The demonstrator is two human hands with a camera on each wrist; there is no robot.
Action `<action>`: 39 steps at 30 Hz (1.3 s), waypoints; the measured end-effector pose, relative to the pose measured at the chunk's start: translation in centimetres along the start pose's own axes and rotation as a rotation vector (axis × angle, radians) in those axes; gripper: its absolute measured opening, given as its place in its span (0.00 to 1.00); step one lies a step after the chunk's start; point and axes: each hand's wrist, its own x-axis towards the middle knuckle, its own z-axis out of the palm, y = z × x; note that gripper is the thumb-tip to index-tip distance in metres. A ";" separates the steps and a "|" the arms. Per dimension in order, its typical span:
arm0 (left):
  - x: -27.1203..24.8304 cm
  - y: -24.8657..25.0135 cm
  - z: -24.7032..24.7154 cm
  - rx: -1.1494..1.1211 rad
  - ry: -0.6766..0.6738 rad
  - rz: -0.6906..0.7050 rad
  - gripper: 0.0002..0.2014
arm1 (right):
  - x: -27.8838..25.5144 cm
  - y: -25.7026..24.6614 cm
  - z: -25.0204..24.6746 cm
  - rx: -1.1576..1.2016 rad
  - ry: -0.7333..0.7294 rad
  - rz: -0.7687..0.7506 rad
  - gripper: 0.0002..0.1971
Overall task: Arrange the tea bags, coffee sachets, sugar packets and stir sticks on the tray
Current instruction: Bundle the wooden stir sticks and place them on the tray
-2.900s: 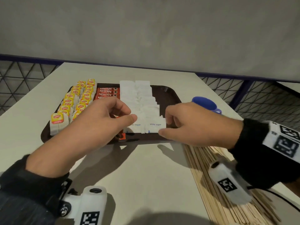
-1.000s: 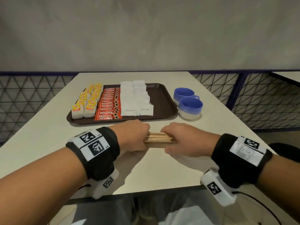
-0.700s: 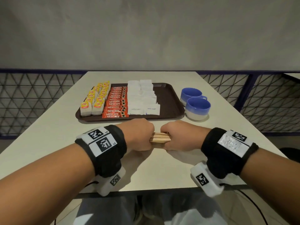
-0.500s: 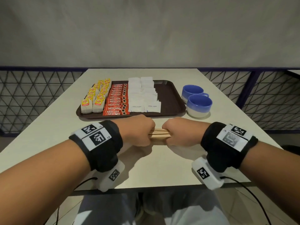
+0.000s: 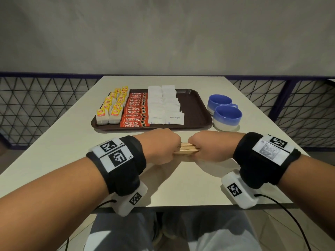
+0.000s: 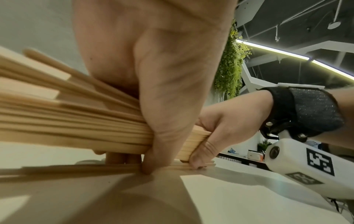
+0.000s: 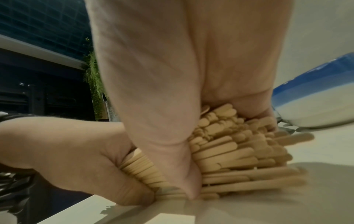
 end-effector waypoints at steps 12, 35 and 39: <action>-0.5 0.4 -0.8 0.201 0.118 0.176 0.12 | -1.3 -1.6 -1.1 0.264 -0.009 -0.017 0.14; -6.0 -1.4 -13.6 -0.333 0.952 0.033 0.25 | -1.3 -8.4 2.2 1.396 0.466 -0.142 0.15; -5.3 -0.1 -10.8 -0.766 0.639 0.028 0.20 | -1.6 -10.4 5.6 1.488 0.453 -0.089 0.13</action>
